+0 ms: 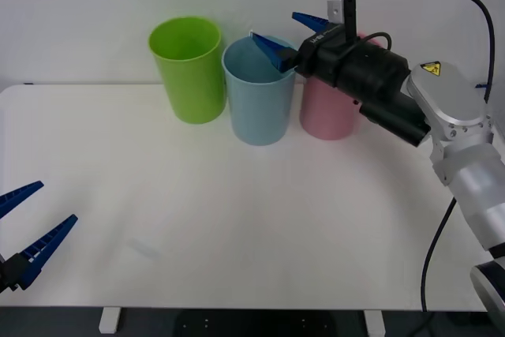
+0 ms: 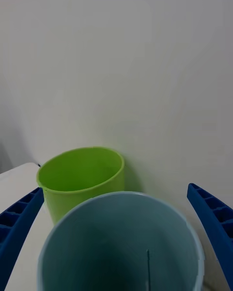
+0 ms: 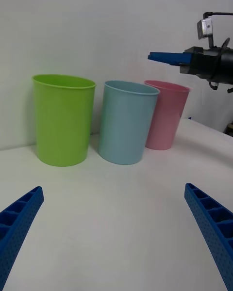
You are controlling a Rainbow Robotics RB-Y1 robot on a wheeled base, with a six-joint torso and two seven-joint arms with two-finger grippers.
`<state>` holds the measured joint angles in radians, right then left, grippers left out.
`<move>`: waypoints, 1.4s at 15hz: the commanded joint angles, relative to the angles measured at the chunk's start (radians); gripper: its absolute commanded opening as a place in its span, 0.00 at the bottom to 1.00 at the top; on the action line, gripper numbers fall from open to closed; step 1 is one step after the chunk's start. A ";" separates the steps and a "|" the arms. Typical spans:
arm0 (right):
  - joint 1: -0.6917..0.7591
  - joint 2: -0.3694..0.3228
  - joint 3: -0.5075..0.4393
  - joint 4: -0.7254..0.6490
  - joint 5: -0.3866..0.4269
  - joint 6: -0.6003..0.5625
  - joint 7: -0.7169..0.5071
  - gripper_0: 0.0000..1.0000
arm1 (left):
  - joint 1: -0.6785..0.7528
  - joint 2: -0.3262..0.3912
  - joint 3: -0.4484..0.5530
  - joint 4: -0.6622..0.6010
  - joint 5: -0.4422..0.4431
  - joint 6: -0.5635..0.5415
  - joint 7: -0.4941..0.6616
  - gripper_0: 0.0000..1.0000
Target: Grasp the object on the table and drop it into the matching bin: aluminum can to the light blue bin, PET bottle to the pink bin.
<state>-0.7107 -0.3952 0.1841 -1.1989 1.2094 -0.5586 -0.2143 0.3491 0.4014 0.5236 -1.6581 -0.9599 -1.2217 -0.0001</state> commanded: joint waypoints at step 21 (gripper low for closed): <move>0.838 -0.252 -0.374 -0.542 -0.172 -0.392 0.164 1.00 | 0.000 0.000 0.000 0.000 0.000 0.000 0.000 1.00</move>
<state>0.1042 -0.6476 -0.1740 -1.7336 1.0357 -0.9418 -0.0743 0.3490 0.4014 0.5236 -1.6581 -0.9599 -1.2217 0.0000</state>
